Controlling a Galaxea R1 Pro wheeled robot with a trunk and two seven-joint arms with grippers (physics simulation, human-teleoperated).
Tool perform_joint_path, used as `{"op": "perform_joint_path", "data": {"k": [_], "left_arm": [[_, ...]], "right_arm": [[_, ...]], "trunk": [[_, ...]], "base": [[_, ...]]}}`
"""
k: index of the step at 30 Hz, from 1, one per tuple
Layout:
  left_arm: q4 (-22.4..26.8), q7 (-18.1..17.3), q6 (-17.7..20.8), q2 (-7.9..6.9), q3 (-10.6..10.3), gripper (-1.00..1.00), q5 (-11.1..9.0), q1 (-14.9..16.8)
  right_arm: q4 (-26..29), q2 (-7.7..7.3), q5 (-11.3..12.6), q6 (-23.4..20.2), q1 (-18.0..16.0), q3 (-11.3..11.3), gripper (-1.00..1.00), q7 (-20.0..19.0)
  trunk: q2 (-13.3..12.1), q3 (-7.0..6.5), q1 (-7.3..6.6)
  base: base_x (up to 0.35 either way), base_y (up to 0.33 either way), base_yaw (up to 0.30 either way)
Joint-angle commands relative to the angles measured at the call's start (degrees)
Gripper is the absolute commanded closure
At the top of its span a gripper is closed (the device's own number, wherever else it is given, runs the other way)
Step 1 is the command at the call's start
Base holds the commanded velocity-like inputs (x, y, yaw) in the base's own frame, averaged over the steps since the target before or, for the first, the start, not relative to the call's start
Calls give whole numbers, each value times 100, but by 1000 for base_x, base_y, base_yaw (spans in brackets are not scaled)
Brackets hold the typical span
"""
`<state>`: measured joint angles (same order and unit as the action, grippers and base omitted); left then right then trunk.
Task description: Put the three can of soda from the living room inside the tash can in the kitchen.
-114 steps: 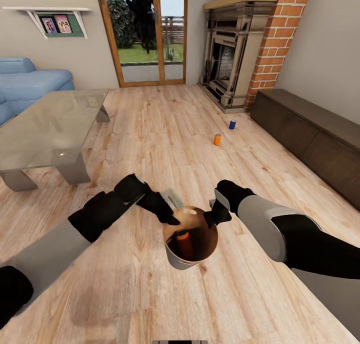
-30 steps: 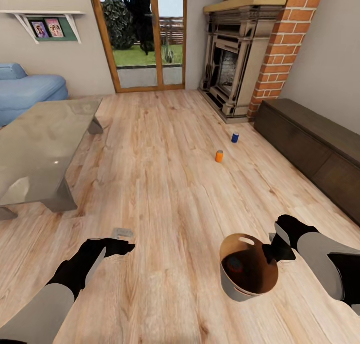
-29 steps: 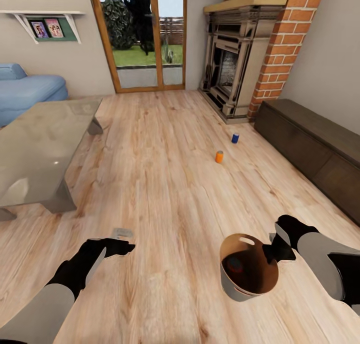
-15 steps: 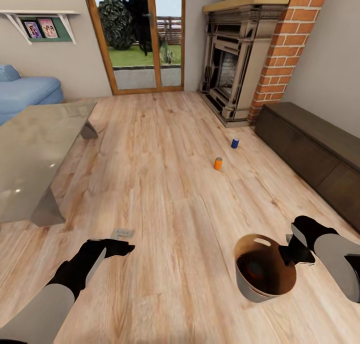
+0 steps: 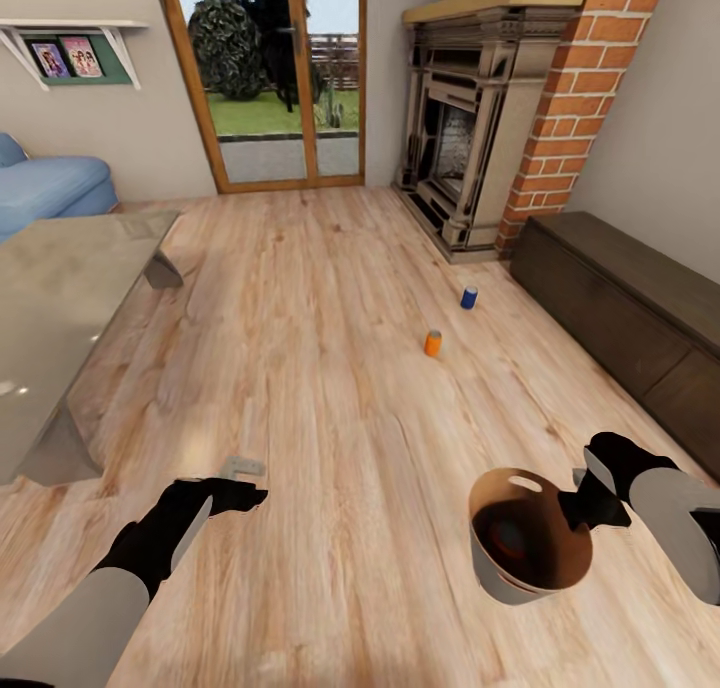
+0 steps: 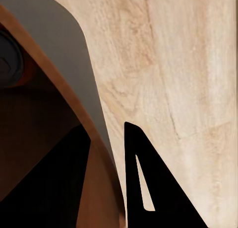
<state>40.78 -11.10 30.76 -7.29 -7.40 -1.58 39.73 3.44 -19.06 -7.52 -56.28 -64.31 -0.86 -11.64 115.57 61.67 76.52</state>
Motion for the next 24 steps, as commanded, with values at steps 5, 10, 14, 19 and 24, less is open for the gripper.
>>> {"op": "perform_joint_path", "data": {"k": [5,10,14,19,24], "left_arm": [[0,5,1,0,1,-100,0,0],[-1,10,0,0,1,-100,1,0],[-7,11,0,0,0,-100,0,0],[-29,11,0,0,-4,-100,0,0],[-40,11,0,0,-6,-100,-1,0]], "right_arm": [[5,23,66,1,-2,36,100,14],[7,33,66,-2,-2,40,100,65],[7,40,66,-5,-2,41,100,79],[7,49,66,-6,-2,45,100,82],[7,57,66,-6,-2,50,100,83]], "trunk": [[0,-1,0],[0,-1,0],[0,-1,0],[0,-1,0],[0,-1,0]], "base": [[330,-113,0],[330,-113,-127],[330,-111,-227],[330,-65,-247],[330,-11,-252]]}}
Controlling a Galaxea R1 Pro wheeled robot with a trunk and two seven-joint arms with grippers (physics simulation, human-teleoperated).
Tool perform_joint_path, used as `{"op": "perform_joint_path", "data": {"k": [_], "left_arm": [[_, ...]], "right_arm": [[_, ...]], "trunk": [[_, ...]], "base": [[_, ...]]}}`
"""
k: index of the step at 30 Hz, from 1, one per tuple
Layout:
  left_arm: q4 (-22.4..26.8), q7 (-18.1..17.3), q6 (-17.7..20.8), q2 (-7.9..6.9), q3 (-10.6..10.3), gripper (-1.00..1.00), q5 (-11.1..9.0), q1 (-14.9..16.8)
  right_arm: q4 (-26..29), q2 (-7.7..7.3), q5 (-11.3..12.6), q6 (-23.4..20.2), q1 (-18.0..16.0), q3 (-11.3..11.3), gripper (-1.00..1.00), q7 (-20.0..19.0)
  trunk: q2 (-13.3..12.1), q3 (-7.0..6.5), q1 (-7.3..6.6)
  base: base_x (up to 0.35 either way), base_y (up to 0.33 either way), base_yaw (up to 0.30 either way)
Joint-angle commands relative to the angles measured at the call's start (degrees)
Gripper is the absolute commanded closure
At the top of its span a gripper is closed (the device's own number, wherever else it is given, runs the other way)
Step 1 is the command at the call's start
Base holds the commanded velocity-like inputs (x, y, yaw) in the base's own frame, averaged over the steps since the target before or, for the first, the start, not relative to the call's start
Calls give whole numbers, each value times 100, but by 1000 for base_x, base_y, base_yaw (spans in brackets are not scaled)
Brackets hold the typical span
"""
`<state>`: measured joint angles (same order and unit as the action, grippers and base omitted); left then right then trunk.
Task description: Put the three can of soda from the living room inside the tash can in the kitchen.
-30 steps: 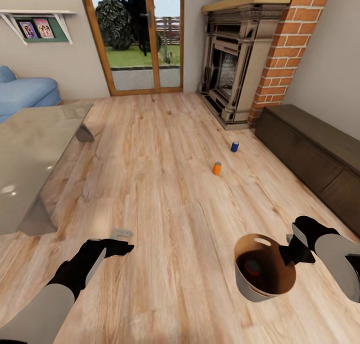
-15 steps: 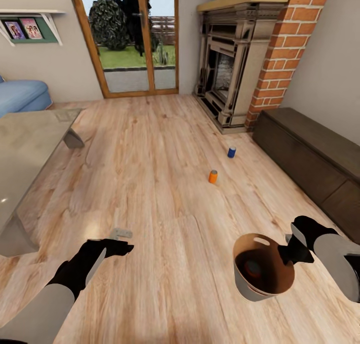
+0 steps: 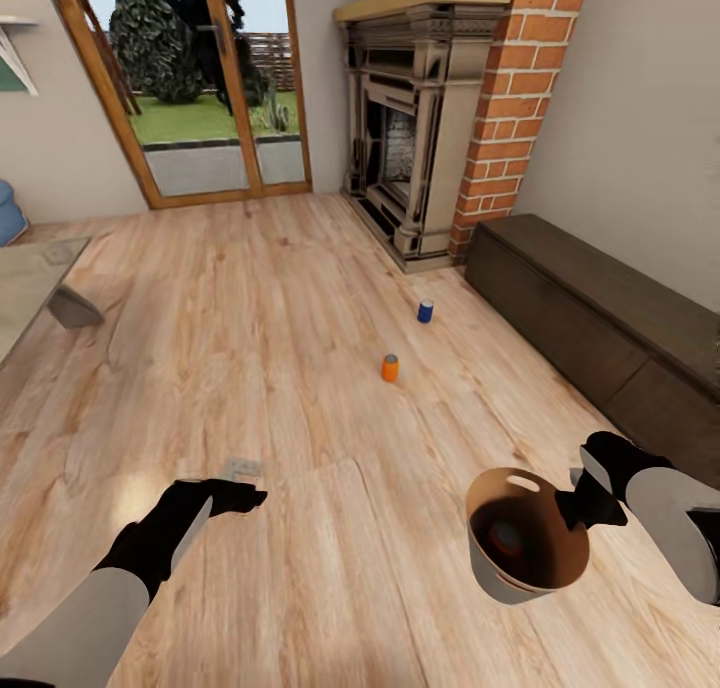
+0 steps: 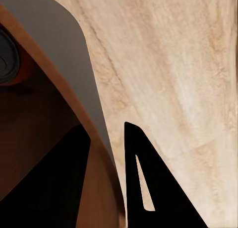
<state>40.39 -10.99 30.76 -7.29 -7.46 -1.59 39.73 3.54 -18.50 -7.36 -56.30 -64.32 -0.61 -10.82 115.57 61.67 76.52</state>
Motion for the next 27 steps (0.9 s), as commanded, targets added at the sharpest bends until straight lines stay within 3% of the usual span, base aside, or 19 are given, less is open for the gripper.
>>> {"op": "perform_joint_path", "data": {"k": [1,15,27], "left_arm": [[-1,0,0,0,0,-100,0,0],[-4,0,0,0,7,-100,1,3],[-4,0,0,0,8,-100,-6,3]], "right_arm": [[-2,1,51,-4,-2,26,100,1],[-2,4,51,-4,-2,22,100,-7],[-2,25,51,-4,-2,17,100,-7]], "trunk": [[0,0,0],[0,0,0],[0,0,0]], "base": [[330,-3,-253],[330,0,-247],[330,0,-40]]}}
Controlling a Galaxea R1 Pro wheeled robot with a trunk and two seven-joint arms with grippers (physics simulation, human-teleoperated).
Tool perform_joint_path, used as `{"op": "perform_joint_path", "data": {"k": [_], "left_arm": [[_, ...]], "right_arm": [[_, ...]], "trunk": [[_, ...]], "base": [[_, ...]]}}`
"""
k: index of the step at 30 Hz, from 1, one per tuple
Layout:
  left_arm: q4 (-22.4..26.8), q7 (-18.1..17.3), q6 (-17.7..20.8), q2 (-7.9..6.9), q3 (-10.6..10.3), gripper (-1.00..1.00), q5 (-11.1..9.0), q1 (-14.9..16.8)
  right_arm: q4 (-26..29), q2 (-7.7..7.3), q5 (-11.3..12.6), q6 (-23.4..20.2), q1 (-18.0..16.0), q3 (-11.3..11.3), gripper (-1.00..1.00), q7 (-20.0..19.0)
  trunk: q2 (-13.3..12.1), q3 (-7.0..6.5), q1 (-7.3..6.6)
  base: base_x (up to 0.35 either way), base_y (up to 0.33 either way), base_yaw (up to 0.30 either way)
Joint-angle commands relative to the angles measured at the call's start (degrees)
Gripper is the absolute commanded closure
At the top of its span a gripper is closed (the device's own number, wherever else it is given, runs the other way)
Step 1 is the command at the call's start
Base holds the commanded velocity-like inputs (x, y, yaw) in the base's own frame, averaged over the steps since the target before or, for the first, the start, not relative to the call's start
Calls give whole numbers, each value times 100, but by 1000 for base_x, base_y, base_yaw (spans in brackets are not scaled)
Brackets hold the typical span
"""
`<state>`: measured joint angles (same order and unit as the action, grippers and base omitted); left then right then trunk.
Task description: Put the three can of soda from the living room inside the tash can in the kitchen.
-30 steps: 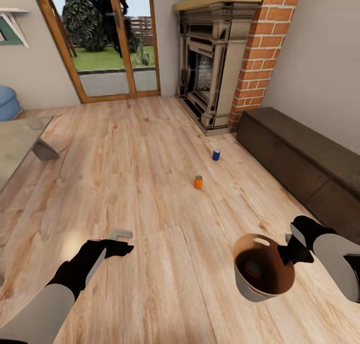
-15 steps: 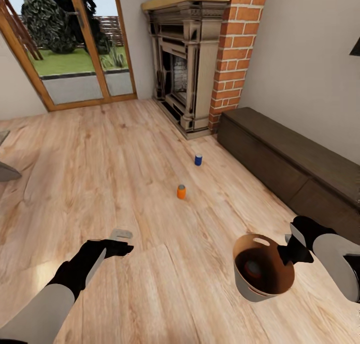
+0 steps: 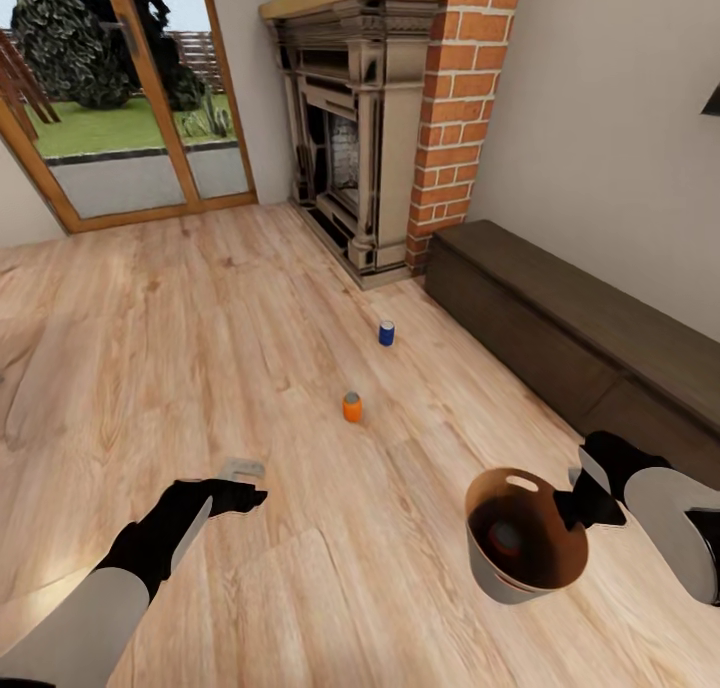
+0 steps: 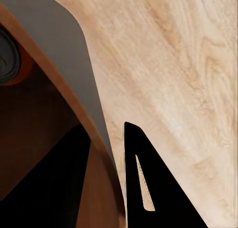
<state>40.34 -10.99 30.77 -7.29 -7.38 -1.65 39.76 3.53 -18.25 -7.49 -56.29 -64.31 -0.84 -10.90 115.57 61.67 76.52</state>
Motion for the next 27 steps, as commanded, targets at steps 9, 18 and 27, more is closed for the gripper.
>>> {"op": "perform_joint_path", "data": {"k": [9,18,27], "left_arm": [[-103,0,0,0,0,-100,-13,4],[-123,0,0,0,0,-100,-20,5],[-131,0,0,1,0,-100,-20,5]], "right_arm": [[-2,5,69,-4,-2,38,100,0],[-10,-3,72,-4,-2,40,100,0],[-10,4,72,-2,30,40,100,-1]], "trunk": [[0,-1,0],[0,-1,0],[0,-21,0]], "base": [[329,0,-1],[330,0,0],[330,0,-87]]}}
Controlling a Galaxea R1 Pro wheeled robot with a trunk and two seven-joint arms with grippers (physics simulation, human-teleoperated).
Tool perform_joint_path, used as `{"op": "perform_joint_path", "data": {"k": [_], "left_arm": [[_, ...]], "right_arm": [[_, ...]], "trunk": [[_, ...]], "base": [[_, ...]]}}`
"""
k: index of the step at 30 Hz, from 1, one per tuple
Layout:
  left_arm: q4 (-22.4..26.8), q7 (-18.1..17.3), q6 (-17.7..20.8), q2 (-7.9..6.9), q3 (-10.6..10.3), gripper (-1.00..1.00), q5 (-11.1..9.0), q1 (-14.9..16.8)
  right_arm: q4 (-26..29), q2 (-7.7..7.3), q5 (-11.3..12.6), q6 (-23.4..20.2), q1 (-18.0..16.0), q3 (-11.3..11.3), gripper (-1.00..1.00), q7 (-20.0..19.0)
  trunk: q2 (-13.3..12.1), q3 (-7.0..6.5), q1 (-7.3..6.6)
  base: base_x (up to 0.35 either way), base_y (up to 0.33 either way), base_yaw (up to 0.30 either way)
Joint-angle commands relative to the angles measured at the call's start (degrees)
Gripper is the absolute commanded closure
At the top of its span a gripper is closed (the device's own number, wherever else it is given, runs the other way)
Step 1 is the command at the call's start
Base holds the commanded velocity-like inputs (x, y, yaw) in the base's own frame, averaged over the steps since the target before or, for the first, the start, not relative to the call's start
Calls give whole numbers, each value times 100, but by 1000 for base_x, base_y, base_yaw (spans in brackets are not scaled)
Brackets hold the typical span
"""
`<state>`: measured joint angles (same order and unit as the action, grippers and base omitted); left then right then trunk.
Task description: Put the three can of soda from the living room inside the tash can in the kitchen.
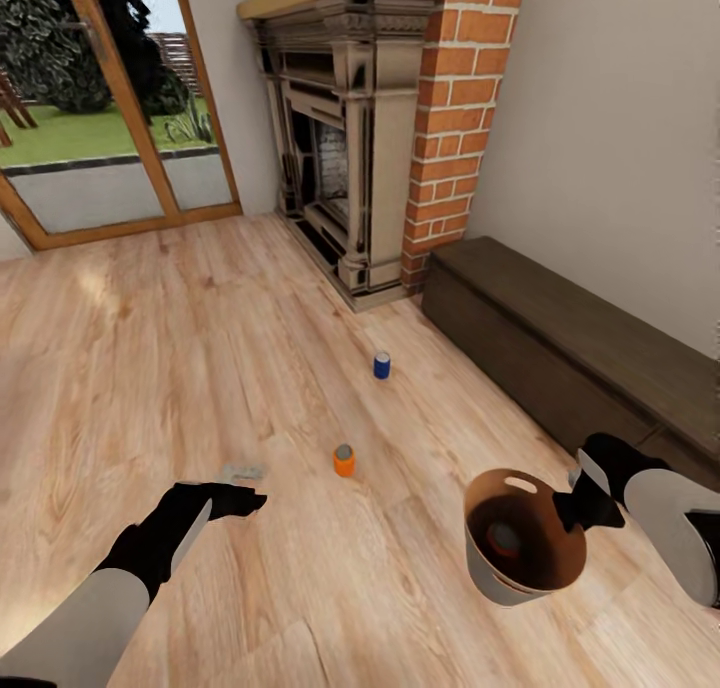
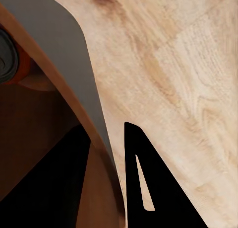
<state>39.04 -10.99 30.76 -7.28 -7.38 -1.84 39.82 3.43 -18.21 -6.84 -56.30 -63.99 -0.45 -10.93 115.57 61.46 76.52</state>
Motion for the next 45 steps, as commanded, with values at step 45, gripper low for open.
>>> {"op": "perform_joint_path", "data": {"k": [45], "left_arm": [[85,-46,46,4,-50,-100,3,-8]], "right_arm": [[-9,115,16,207,54,-6,100,11]], "trunk": [[0,-132,0]], "base": [[176,134,-163]]}}
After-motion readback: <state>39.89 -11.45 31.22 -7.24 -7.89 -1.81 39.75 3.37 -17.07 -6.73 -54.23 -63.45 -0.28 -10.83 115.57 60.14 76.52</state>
